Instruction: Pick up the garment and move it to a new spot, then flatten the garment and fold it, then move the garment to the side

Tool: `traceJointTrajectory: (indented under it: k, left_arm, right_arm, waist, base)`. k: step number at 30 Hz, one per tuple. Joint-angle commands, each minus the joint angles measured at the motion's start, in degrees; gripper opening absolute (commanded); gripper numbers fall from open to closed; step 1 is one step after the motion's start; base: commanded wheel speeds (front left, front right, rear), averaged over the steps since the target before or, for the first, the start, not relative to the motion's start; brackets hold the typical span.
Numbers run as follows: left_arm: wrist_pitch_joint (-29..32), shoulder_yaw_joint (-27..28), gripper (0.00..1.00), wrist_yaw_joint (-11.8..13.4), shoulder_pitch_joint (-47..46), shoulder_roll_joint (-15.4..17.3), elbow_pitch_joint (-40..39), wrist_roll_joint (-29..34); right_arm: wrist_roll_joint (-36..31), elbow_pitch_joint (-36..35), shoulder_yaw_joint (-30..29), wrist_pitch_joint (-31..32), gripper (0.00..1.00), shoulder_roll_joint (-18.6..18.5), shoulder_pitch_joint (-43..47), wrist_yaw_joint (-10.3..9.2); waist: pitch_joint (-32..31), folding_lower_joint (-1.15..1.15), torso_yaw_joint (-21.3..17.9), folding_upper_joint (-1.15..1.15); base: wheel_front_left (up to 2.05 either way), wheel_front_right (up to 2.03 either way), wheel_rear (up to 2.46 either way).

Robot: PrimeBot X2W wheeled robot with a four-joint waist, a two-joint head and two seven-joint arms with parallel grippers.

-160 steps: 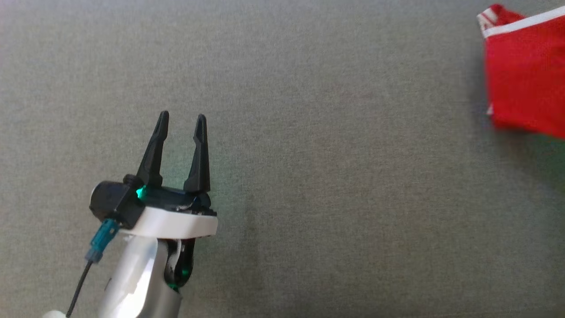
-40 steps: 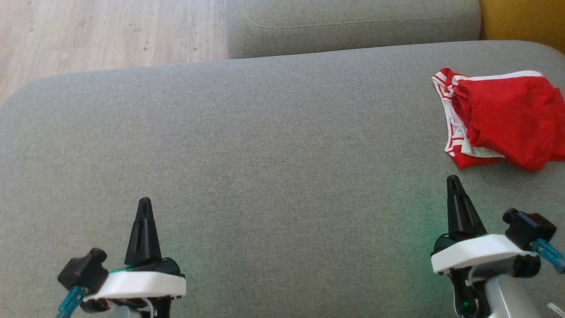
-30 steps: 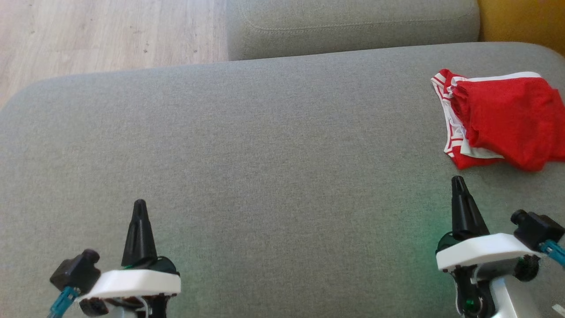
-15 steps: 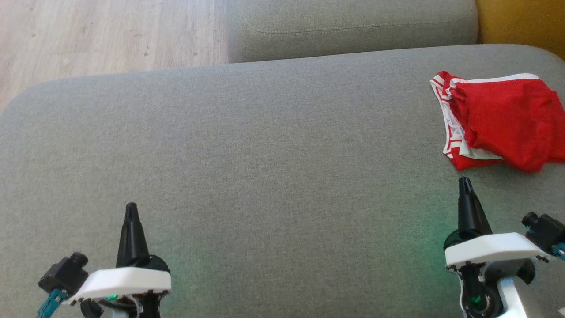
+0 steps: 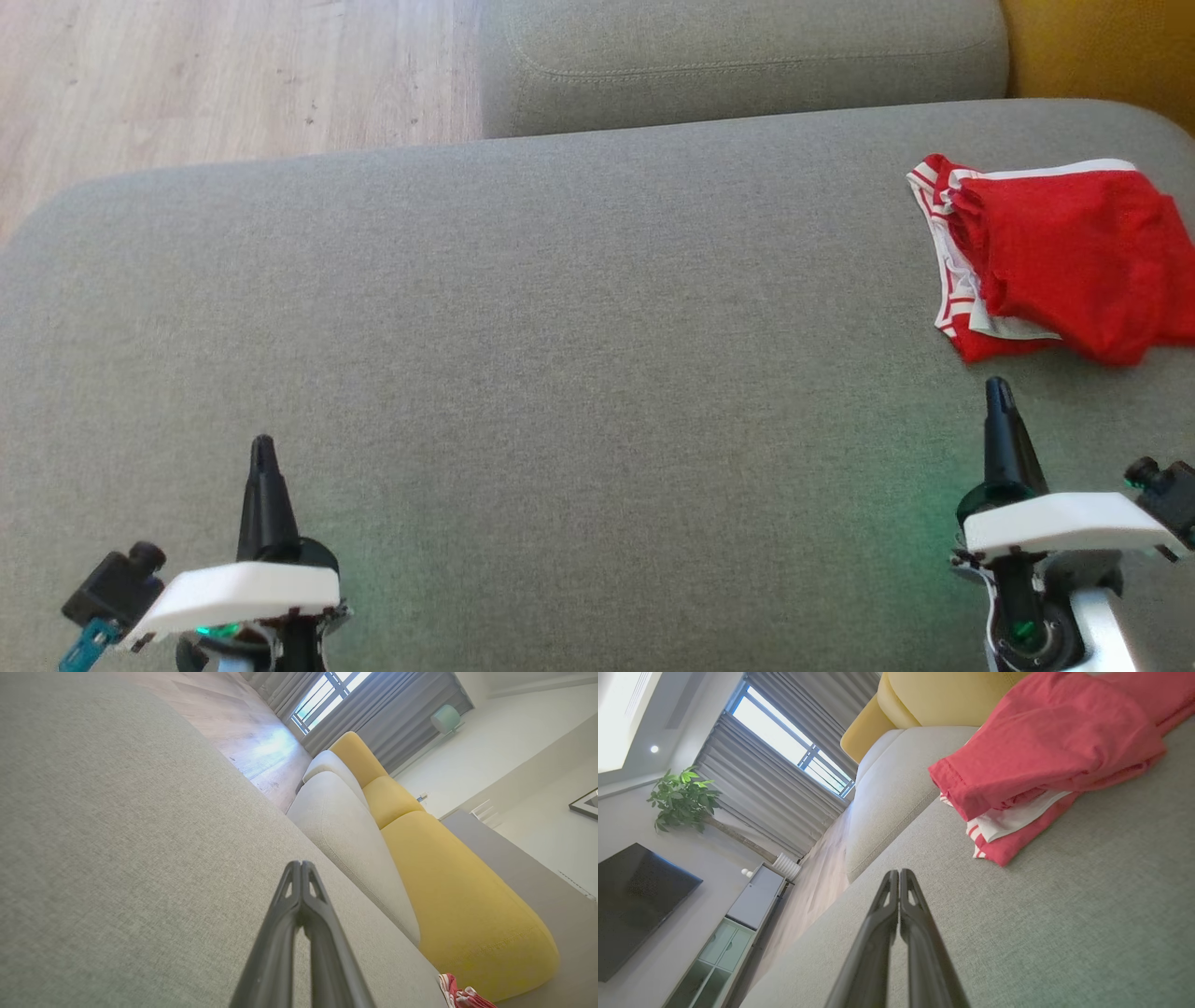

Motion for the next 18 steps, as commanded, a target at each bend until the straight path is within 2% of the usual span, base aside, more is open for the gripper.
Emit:
traceJointTrajectory:
  k: [1,18]
  left_arm:
    - [0.3,1.3,0.00,-0.2,-2.8,0.5,-1.5,-1.5]
    - [3.2,3.0,0.00,-0.2,-3.2,0.5,-1.3,-10.9]
  right_arm:
    - [1.8,-2.1,0.1,0.3,0.00,-0.9,-2.4,0.20]
    - [12.5,-2.2,-1.0,2.5,0.00,-0.9,-2.4,0.26]
  waist:
    - [0.0,0.00,0.0,0.00]
    - [-0.6,0.00,-0.1,0.00]
  base:
    - [0.00,0.00,0.00]
    - [0.00,0.00,0.00]
